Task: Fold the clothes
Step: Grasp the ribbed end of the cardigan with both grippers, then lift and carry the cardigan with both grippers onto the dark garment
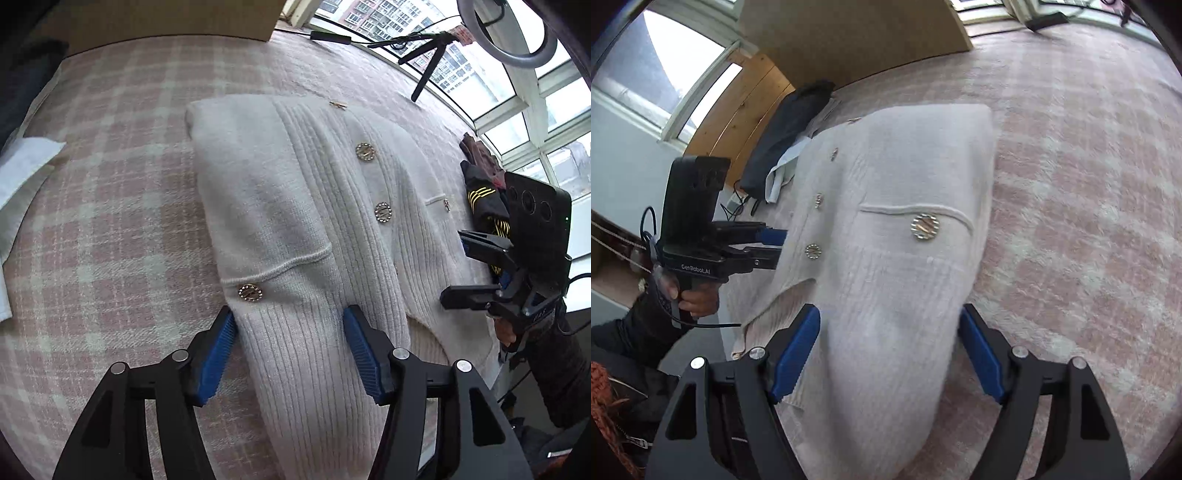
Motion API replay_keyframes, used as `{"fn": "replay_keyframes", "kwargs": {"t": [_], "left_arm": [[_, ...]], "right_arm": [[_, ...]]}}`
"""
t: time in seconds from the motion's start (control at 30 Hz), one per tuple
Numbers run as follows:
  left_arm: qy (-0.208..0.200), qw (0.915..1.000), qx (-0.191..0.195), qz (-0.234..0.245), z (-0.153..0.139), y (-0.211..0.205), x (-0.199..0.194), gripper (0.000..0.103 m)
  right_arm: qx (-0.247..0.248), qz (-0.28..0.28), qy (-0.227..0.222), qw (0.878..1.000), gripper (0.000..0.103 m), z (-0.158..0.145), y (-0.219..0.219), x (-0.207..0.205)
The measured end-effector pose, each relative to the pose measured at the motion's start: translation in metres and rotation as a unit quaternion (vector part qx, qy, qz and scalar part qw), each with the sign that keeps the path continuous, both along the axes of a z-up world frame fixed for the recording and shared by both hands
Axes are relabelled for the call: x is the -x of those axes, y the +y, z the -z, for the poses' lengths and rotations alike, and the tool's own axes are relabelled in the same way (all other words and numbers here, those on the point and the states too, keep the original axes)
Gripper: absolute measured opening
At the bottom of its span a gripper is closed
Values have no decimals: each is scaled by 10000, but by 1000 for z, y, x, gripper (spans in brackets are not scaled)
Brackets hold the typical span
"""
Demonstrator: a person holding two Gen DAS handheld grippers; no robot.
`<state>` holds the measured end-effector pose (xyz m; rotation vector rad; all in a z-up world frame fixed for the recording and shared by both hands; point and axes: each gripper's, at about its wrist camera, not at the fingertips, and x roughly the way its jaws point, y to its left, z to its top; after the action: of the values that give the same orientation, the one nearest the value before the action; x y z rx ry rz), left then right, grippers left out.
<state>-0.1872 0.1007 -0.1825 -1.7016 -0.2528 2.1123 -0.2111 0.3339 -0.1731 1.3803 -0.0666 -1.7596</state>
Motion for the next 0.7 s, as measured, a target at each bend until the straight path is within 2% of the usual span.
{"fn": "replay_keyframes", "kwargs": {"t": [0.1, 0.13, 0.2, 0.23, 0.27, 0.33, 0.37, 0.57, 0.7], "left_arm": [[218, 9996, 188, -39, -1, 11, -5, 61], [267, 9994, 199, -67, -1, 13, -6, 61], [256, 9996, 73, -95, 0, 14, -7, 57], [253, 9996, 39, -114, 0, 14, -8, 54], [271, 9995, 43, -124, -1, 14, -8, 51], [228, 9995, -165, -158, -1, 15, -8, 34], [164, 9990, -319, -259, 0, 16, -7, 32], [389, 9972, -285, -566, -5, 23, -13, 27], [610, 9965, -159, -551, -20, 28, -21, 24]], "right_arm": [[-202, 111, 226, 9995, 76, -3, -14, -6], [-190, 179, 240, 9994, 73, -3, -16, -7], [-129, 156, 136, 9997, 55, -2, -25, -11], [-159, 160, 158, 9996, 53, -2, -31, -14], [-235, 120, 257, 9993, 52, -2, -36, -17], [-375, 60, 425, 9984, 43, -4, -47, -20], [-388, 129, 399, 9984, 43, -4, -49, -20], [-249, 732, 108, 9969, 37, -1, -48, -22], [-328, 856, 233, 9955, 33, -17, -52, -31]]}}
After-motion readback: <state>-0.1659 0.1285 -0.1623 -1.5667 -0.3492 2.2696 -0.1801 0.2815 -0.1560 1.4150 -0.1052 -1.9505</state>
